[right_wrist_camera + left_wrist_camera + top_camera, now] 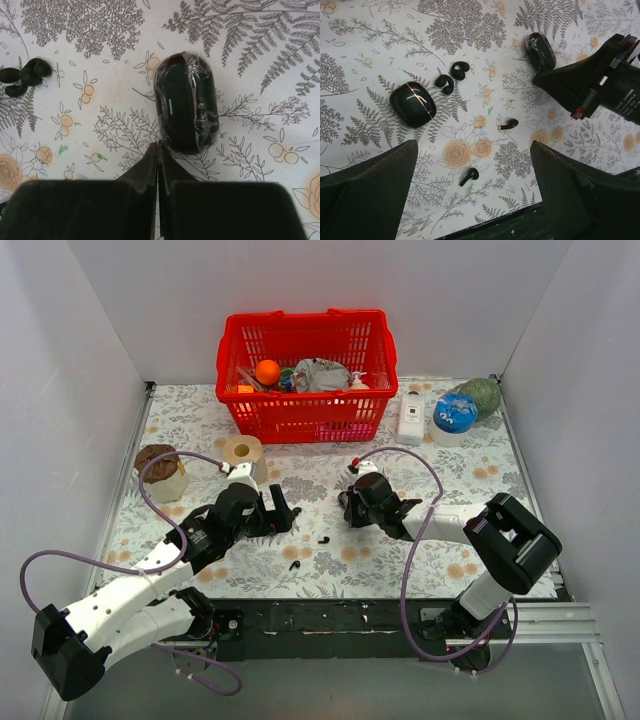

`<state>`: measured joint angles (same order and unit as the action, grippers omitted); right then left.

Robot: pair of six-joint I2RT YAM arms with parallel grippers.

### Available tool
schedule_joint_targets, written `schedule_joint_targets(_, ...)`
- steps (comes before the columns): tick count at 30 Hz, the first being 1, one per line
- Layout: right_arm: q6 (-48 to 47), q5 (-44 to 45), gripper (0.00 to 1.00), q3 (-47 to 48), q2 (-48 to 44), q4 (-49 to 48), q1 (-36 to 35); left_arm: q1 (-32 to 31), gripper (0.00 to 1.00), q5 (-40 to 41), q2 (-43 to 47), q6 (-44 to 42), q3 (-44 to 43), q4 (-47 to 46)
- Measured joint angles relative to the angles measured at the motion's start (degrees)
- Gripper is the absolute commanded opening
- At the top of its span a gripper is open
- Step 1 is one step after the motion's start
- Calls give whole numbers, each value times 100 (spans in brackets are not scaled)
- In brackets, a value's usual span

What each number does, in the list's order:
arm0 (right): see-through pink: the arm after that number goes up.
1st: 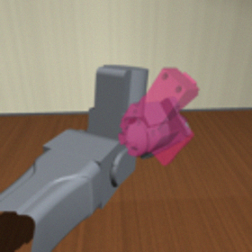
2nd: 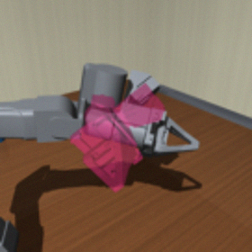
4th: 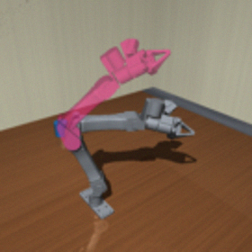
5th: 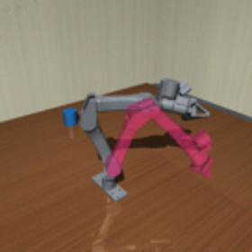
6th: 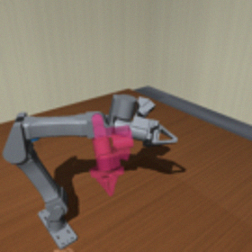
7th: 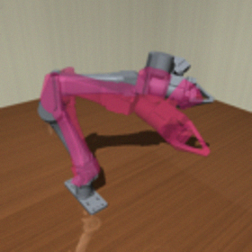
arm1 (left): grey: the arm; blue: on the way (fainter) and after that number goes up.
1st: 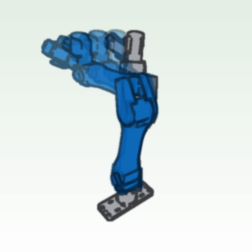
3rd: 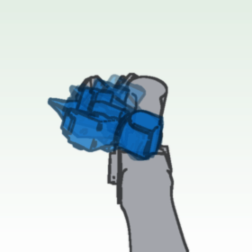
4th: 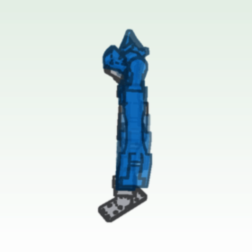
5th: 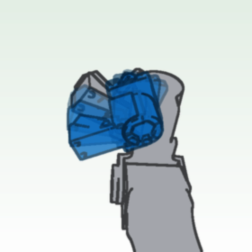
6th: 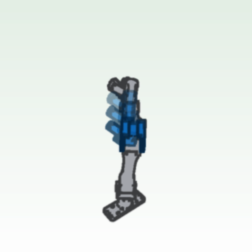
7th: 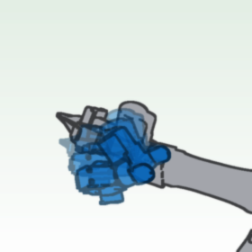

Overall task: Insert the wireless bluetooth earbuds into the charging case
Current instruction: Adjust the charging case at the center of the board, then pick up the charging case at the center of the board.

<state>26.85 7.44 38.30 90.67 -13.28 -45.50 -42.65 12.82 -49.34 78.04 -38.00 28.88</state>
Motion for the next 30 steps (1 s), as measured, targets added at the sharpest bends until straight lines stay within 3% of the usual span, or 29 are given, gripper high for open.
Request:
schedule_joint_targets(13,-219,216,1,94,90,-2,280,0,98,-22,-138,-72,0,-44)
schedule_joint_targets(16,-308,238,20,94,63,28,278,0,98,-37,-205,-72,0,-79)
schedule_joint_targets(17,-328,254,33,85,11,118,278,0,98,-39,-234,-72,0,-94)
schedule_joint_targets(20,-354,319,49,-83,-444,470,278,0,98,2,-407,-70,-33,-155)
schedule_joint_targets(24,-363,577,54,-363,-1788,1161,278,0,98,-22,-1320,-127,-533,-240)
schedule_joint_targets(30,-422,935,53,-492,-3495,2074,280,-28,98,-326,-2981,-332,-1364,-680)
